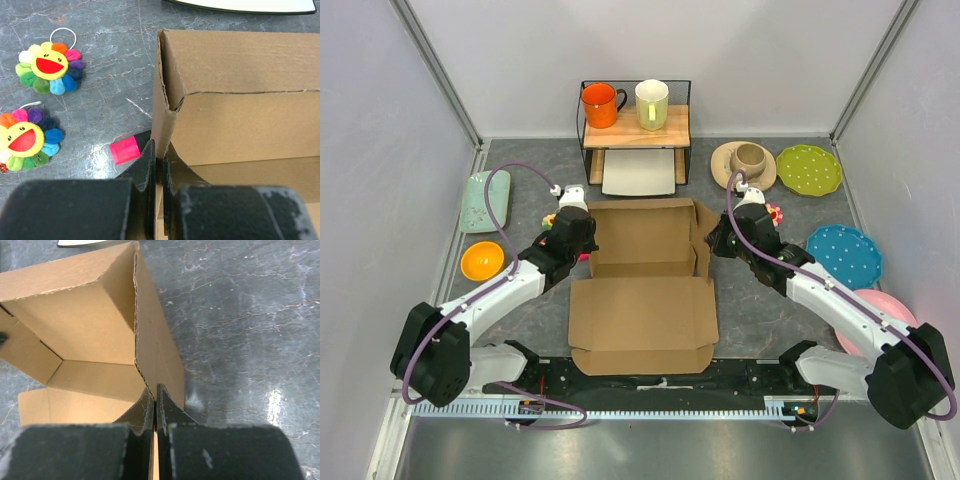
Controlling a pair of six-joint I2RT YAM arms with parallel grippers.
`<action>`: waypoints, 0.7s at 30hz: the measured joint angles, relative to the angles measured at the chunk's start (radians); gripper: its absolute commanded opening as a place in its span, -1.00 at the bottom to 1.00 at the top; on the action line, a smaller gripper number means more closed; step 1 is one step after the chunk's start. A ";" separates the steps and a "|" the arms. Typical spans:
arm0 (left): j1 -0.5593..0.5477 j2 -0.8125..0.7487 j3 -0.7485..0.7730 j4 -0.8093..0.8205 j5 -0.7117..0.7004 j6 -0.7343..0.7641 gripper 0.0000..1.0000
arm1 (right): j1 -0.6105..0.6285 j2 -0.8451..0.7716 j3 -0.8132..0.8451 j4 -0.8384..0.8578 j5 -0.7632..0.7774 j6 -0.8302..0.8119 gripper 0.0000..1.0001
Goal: Fold the paper box
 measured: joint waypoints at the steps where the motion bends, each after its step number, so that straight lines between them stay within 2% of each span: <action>1: 0.000 0.001 0.000 0.000 0.000 -0.002 -0.96 | 0.002 0.002 0.000 0.002 -0.006 0.001 -1.00; 7: 0.000 0.011 0.006 0.000 0.000 -0.009 -0.96 | 0.008 0.011 0.001 0.023 -0.030 0.001 -0.99; 8: 0.000 0.013 0.008 0.000 0.000 -0.009 -0.97 | 0.008 0.011 0.000 0.023 -0.029 0.001 -0.91; 11: 0.000 0.013 0.008 0.000 0.000 -0.010 -0.96 | 0.008 0.010 0.000 0.021 -0.018 0.002 -0.30; 12: 0.000 0.013 0.008 0.000 -0.001 -0.010 -0.96 | 0.008 0.006 0.001 0.017 -0.008 -0.005 -0.04; 16: -0.002 0.013 0.008 -0.001 0.000 -0.010 -0.97 | 0.008 -0.038 0.007 -0.030 0.026 -0.024 0.27; 18: -0.003 0.013 0.008 -0.001 -0.001 -0.010 -0.96 | 0.008 -0.076 0.019 -0.056 0.049 -0.039 0.31; 21: -0.003 0.013 0.008 -0.001 -0.001 -0.010 -0.96 | 0.008 -0.144 0.045 -0.080 0.100 -0.055 0.27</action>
